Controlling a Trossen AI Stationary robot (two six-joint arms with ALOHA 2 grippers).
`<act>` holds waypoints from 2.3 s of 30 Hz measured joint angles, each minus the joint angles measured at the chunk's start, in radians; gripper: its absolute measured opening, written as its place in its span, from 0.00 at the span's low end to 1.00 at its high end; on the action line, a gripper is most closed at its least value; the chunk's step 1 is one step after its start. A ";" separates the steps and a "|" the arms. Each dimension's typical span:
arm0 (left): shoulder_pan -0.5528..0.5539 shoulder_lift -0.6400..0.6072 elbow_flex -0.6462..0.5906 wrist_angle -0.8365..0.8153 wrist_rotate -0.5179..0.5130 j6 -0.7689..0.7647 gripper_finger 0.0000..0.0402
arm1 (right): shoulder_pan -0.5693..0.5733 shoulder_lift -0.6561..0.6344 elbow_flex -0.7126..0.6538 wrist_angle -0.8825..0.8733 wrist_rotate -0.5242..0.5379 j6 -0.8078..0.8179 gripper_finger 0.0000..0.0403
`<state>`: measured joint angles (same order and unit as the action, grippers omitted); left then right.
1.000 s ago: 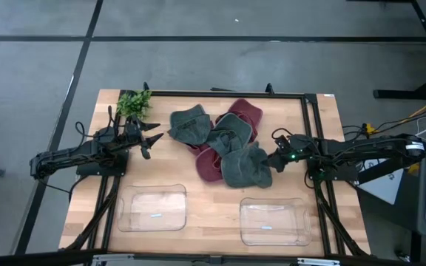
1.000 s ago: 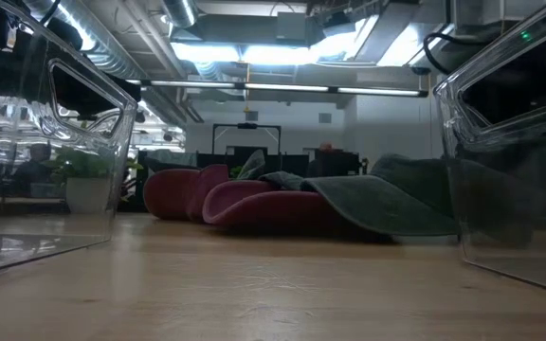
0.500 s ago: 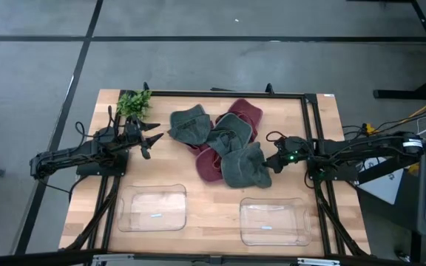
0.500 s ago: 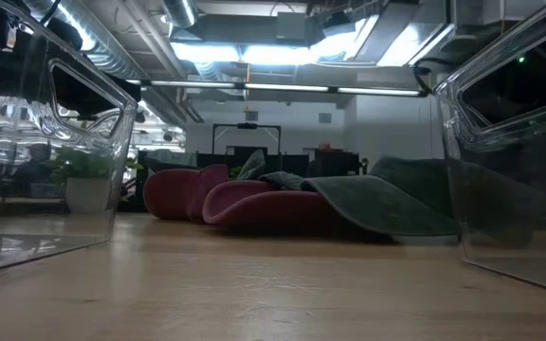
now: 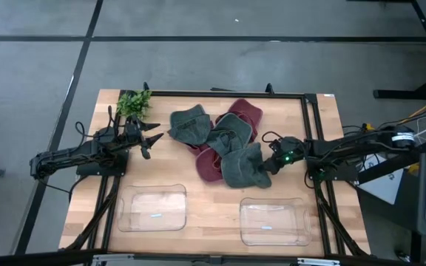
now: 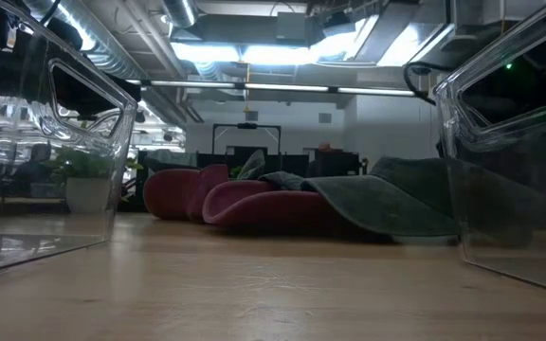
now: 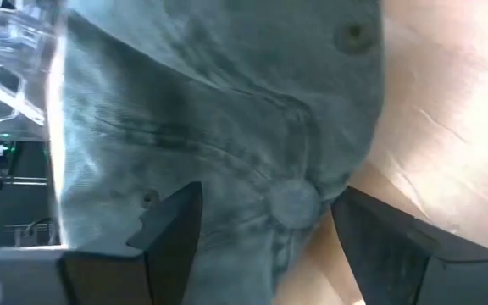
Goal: Pick & Place hat
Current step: Put the bottom right black cap into the right transparent bin
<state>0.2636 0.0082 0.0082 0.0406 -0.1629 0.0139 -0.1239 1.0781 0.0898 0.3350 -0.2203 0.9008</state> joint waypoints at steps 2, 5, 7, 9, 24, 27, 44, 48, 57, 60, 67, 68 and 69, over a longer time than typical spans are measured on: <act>0.000 0.000 0.000 0.000 0.000 0.000 0.49 | 0.000 0.035 0.001 0.025 0.003 0.000 0.64; 0.000 0.000 0.000 0.000 0.000 0.000 0.49 | 0.000 0.080 0.001 0.072 0.007 0.000 0.64; 0.000 0.000 0.000 0.000 0.000 0.000 0.49 | 0.000 0.104 0.001 0.099 0.016 0.005 0.64; 0.000 0.000 0.000 0.000 0.000 0.000 0.49 | 0.000 0.119 0.001 0.126 0.022 0.011 0.64; 0.000 0.000 0.000 0.000 0.000 0.000 0.49 | 0.000 0.131 0.001 0.166 0.019 0.030 0.24; 0.000 0.000 0.000 0.000 0.000 0.000 0.49 | 0.000 0.131 0.001 0.166 0.019 0.030 0.14; 0.000 0.000 0.000 0.000 0.000 0.000 0.49 | 0.000 0.132 0.084 0.162 -0.074 -0.017 0.08; 0.000 0.000 0.000 0.000 0.000 0.000 0.49 | 0.000 0.132 0.120 0.161 -0.076 -0.018 0.08; 0.000 0.000 0.000 0.000 0.000 0.000 0.49 | 0.000 0.132 0.219 0.160 -0.099 0.029 0.08; 0.000 0.000 0.000 0.000 0.000 0.000 0.49 | 0.000 0.132 0.275 0.139 -0.125 0.033 0.08; 0.000 0.000 0.000 0.000 0.000 0.000 0.49 | 0.000 0.132 0.493 -0.110 -0.149 -0.066 0.08; 0.000 0.000 0.000 0.000 0.000 0.000 0.49 | -0.001 0.132 0.532 -0.162 -0.148 -0.093 0.08; 0.000 0.000 0.000 0.000 0.000 0.000 0.49 | -0.004 0.132 0.573 -0.217 -0.150 -0.122 0.08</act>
<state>0.2635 0.0082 0.0083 0.0406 -0.1631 0.0139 -0.1279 1.2098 0.6631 0.1178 -0.3703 0.7791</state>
